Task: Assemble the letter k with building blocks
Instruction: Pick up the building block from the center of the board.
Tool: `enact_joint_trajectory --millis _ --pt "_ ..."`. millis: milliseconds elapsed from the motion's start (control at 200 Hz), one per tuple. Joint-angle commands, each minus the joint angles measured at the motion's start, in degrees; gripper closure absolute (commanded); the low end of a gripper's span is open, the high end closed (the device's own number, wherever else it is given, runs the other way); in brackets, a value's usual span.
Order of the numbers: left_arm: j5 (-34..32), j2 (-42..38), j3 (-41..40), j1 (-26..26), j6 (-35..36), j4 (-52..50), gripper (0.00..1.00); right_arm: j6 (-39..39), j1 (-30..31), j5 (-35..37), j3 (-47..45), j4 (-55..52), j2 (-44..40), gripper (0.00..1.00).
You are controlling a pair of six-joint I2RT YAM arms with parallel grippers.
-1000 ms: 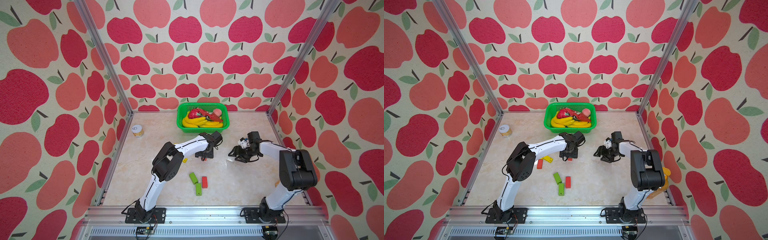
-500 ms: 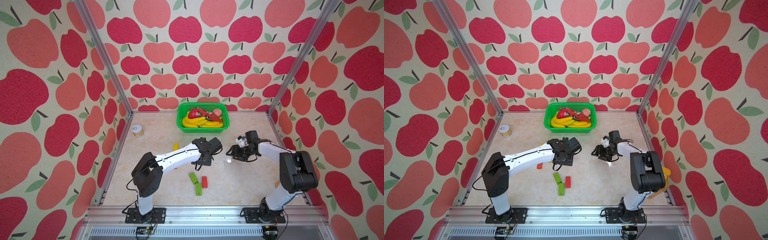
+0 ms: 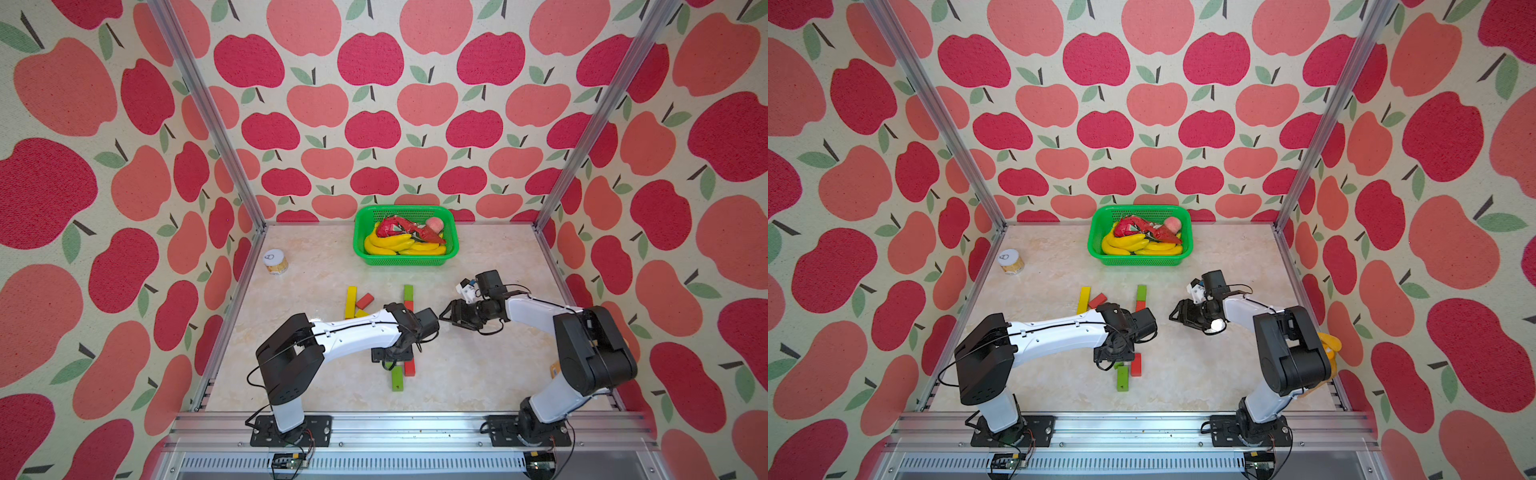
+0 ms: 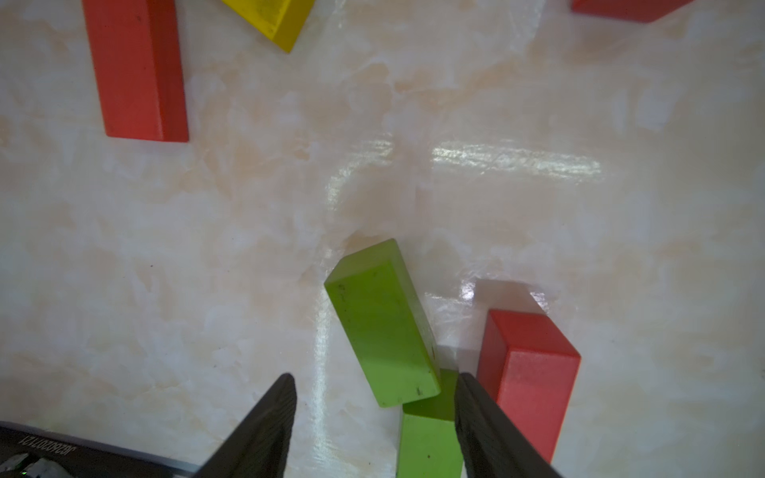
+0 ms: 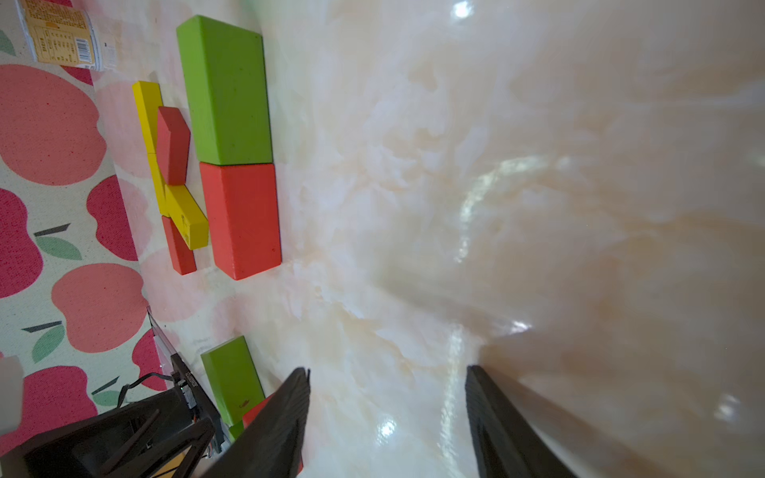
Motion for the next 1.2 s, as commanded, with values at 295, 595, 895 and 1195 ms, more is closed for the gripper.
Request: enact_joint_trajectory --millis 295,595,895,1195 --pt "-0.8 1.8 -1.3 0.8 -6.3 2.6 0.37 0.1 0.2 -1.4 0.5 -0.3 1.2 0.36" --pt "1.1 2.9 -3.5 2.4 -5.9 4.6 0.41 -0.9 0.2 -0.2 1.0 -1.5 1.5 0.36" --pt "2.8 3.2 -5.0 2.8 -5.0 7.4 0.55 -1.3 0.1 0.9 1.7 -2.5 2.1 0.36" --pt "3.2 3.1 -5.2 3.6 -3.1 7.7 1.00 -1.9 -0.4 2.3 2.5 -4.0 -0.1 0.36"
